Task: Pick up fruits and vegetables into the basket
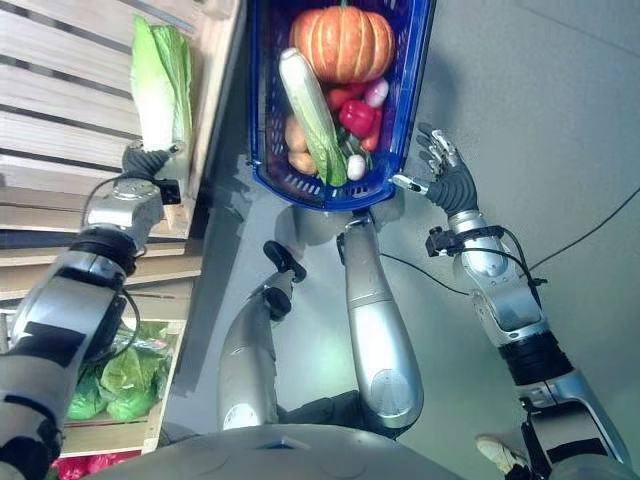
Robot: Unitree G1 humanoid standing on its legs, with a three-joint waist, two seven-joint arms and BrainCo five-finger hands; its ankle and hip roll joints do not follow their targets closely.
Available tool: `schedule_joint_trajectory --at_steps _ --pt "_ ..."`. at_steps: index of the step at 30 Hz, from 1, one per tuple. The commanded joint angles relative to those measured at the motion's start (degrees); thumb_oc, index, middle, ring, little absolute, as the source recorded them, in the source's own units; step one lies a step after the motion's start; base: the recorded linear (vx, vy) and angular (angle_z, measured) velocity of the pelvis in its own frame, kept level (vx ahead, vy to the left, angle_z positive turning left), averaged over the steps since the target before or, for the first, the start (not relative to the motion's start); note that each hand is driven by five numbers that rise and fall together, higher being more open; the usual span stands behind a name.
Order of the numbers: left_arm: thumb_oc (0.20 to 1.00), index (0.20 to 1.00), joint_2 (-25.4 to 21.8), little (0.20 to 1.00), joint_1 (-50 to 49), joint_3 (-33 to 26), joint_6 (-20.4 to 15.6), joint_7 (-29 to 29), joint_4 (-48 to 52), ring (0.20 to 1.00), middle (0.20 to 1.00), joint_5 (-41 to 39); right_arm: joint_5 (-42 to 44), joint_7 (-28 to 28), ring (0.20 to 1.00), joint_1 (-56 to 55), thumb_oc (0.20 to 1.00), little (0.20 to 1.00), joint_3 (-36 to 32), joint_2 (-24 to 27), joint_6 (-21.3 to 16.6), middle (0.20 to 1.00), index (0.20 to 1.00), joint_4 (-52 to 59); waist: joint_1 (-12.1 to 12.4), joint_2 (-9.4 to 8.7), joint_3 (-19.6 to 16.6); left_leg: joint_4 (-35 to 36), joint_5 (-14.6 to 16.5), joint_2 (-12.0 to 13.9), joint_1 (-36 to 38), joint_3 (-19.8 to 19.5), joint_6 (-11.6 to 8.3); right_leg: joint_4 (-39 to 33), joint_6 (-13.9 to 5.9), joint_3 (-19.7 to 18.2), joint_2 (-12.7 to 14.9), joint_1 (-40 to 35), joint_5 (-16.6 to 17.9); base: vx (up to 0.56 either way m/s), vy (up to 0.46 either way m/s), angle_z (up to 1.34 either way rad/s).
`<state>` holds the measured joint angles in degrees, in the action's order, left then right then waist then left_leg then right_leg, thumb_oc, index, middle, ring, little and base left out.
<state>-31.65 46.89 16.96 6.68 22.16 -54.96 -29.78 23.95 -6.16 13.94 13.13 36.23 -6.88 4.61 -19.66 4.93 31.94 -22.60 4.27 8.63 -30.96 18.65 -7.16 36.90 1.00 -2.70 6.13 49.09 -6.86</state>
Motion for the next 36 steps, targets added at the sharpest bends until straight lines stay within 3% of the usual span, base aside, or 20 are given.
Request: schedule_joint_trajectory --at_steps 1,6,10,11,17,28,36 --pt "0.200 0.200 2.66 0.200 -6.05 -2.01 -5.96 1.57 3.78 0.200 0.200 0.33 -2.16 3.44 1.000 -1.90 1.000 1.000 -2.51 -0.45 -4.35 1.000 1.000 5.84 1.16 -1.06 -2.14 -4.07 1.44 -0.55 -1.33 -0.11 1.40 -1.67 -2.17 1.21 -0.13 -4.71 -4.95 -0.01 0.014 0.14" --pt "0.200 0.200 3.31 0.200 -11.50 -3.74 -10.49 3.31 9.99 0.200 0.200 2.96 -2.75 5.15 1.000 -0.83 1.000 1.000 -2.87 0.11 -3.53 1.000 1.000 9.05 3.13 -0.75 -2.14 -2.62 1.43 -1.14 4.18 -1.45 1.58 -3.81 -2.45 2.74 0.93 -11.14 -5.04 0.00 0.013 0.19" --pt "0.200 0.200 3.85 0.200 -15.17 -4.68 -14.11 5.61 14.35 0.200 0.200 6.05 -1.40 6.23 1.000 1.77 1.000 1.000 -2.13 -0.84 -1.12 1.000 1.000 10.78 5.27 -0.90 -2.14 -1.41 1.34 -1.50 9.00 -2.59 1.77 -5.83 -2.64 4.25 1.66 -17.21 -4.72 -0.01 -0.024 0.13" --pt "0.200 0.200 3.80 0.200 -15.29 -4.84 -14.46 5.92 14.86 0.200 0.200 6.20 -1.06 6.29 1.000 2.30 1.000 1.000 -1.99 -0.95 -0.71 1.000 1.000 11.00 5.50 -0.95 -2.14 -0.74 -0.31 -1.33 8.65 -2.03 2.30 -6.81 -2.24 4.68 1.66 -17.04 -2.84 -0.07 -0.049 0.18" --pt "0.200 0.200 2.02 0.200 -18.27 -3.94 -18.64 9.63 22.31 0.200 0.200 14.48 5.80 5.22 1.000 5.77 1.000 1.000 0.31 -4.37 3.97 1.000 1.000 11.23 8.92 -1.71 -2.71 0.89 -0.15 -2.05 14.57 -4.08 2.79 -9.92 -2.47 6.93 2.62 -25.39 -1.92 0.00 -0.067 0.18" --pt "0.200 0.200 -0.10 0.200 -22.62 -1.26 -21.44 14.02 37.07 0.200 0.200 32.51 15.66 -0.68 1.000 6.15 1.000 1.000 4.62 -13.24 2.26 1.000 1.000 7.77 14.39 -4.07 -8.90 5.00 0.95 -2.40 22.41 -6.78 3.29 -17.91 -3.96 10.65 3.67 -37.55 0.17 0.06 -0.108 0.17" --pt "0.200 0.200 -0.80 0.200 -23.12 3.68 -20.06 10.57 42.86 0.200 0.200 42.76 25.29 -1.43 1.000 6.42 1.000 1.000 9.08 -17.13 3.55 1.000 1.000 5.25 16.99 -5.27 -14.39 8.79 1.48 -2.13 27.91 -7.26 3.61 -23.86 -5.38 12.69 3.20 -44.94 1.43 0.10 -0.067 0.13"
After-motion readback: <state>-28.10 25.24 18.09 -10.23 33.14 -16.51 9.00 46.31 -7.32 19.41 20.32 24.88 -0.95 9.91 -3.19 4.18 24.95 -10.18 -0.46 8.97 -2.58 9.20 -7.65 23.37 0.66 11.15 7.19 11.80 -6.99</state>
